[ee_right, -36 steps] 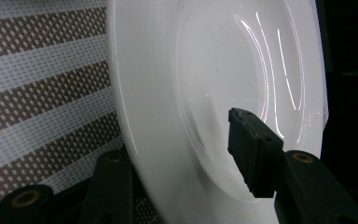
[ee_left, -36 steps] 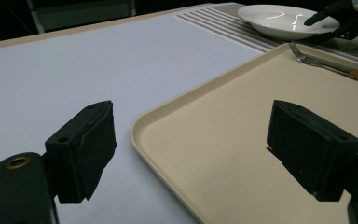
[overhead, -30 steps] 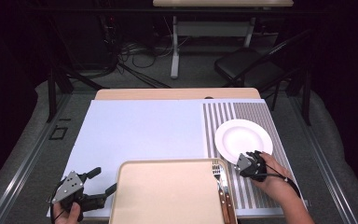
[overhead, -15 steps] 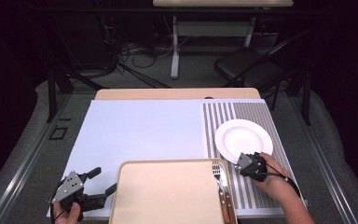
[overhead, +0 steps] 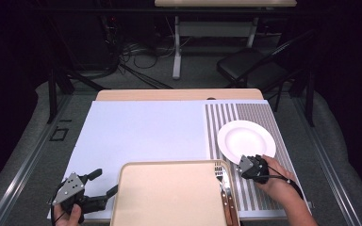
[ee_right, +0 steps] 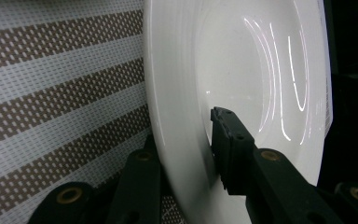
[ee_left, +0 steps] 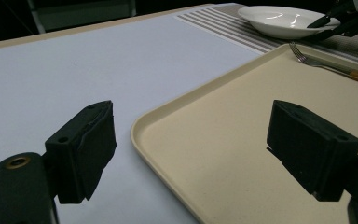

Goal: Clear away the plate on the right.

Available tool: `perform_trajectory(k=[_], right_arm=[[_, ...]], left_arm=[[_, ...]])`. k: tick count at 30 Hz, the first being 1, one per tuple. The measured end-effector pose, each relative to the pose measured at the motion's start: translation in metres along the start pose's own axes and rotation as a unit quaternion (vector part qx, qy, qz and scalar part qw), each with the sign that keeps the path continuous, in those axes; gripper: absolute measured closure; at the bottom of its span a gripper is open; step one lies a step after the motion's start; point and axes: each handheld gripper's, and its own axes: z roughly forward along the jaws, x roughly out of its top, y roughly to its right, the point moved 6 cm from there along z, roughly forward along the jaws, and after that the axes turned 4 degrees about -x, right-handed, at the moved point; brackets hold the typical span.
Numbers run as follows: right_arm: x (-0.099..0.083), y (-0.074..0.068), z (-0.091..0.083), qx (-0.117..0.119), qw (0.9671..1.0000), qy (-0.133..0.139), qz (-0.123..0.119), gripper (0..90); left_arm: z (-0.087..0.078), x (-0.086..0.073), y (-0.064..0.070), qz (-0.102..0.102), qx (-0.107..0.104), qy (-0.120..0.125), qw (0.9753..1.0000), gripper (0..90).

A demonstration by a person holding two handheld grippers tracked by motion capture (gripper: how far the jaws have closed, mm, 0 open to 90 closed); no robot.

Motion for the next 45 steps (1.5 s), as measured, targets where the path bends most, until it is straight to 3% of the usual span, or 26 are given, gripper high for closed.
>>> perform_trajectory(k=[9, 10, 19, 23, 25, 26, 31, 37, 39, 41, 43, 45], right_arm=[[0.003, 0.008, -0.004, -0.017, 0.9998, 0.008, -0.002, 77.1], [0.003, 0.009, -0.005, -0.015, 0.9999, -0.001, -0.003, 77.6], [0.008, 0.012, -0.005, -0.021, 0.9994, 0.007, -0.026, 81.1], [0.01, 0.015, -0.007, -0.02, 0.9995, 0.01, -0.022, 82.4], [0.01, 0.017, -0.009, -0.011, 0.9989, -0.004, -0.045, 82.4], [0.011, 0.016, -0.008, -0.018, 0.9992, 0.008, -0.036, 82.5], [0.011, 0.014, -0.01, -0.018, 0.9993, 0.014, -0.028, 82.4], [0.009, 0.01, -0.022, -0.023, 0.9991, 0.008, -0.036, 82.4], [0.011, 0.009, -0.026, -0.027, 0.9985, 0.021, -0.043, 82.4], [0.01, 0.004, -0.033, -0.019, 0.9993, 0.015, -0.03, 82.4], [0.012, 0.003, -0.038, -0.023, 0.9983, 0.026, -0.047, 82.4], [0.011, -0.001, -0.045, -0.025, 0.9982, 0.025, -0.048, 82.4]], left_arm=[[0.0, 0.0, 0.0, 0.0, 0.0, 0.0, 1.0, 15.7], [0.0, 0.0, 0.0, 0.0, 0.0, 0.0, 1.0, 15.7], [0.0, 0.0, -0.001, -0.001, 0.0, 0.002, 1.0, 15.7], [0.0, 0.0, -0.001, -0.002, 0.001, 0.003, 1.0, 15.7], [0.0, 0.0, -0.001, -0.002, 0.001, 0.003, 1.0, 15.7], [0.0, 0.0, -0.001, -0.001, 0.002, 0.003, 1.0, 15.7], [0.0, 0.0, -0.001, -0.002, 0.002, 0.003, 1.0, 15.7], [0.0, 0.0, -0.001, -0.001, 0.002, 0.003, 1.0, 15.7], [0.0, 0.0, -0.001, -0.001, 0.002, 0.002, 1.0, 15.7], [0.0, 0.0, -0.001, 0.0, 0.001, 0.0, 1.0, 15.7], [0.0, 0.0, -0.001, 0.0, 0.001, 0.0, 1.0, 15.7], [0.0, 0.0, -0.001, 0.0, 0.001, 0.001, 1.0, 15.7]])
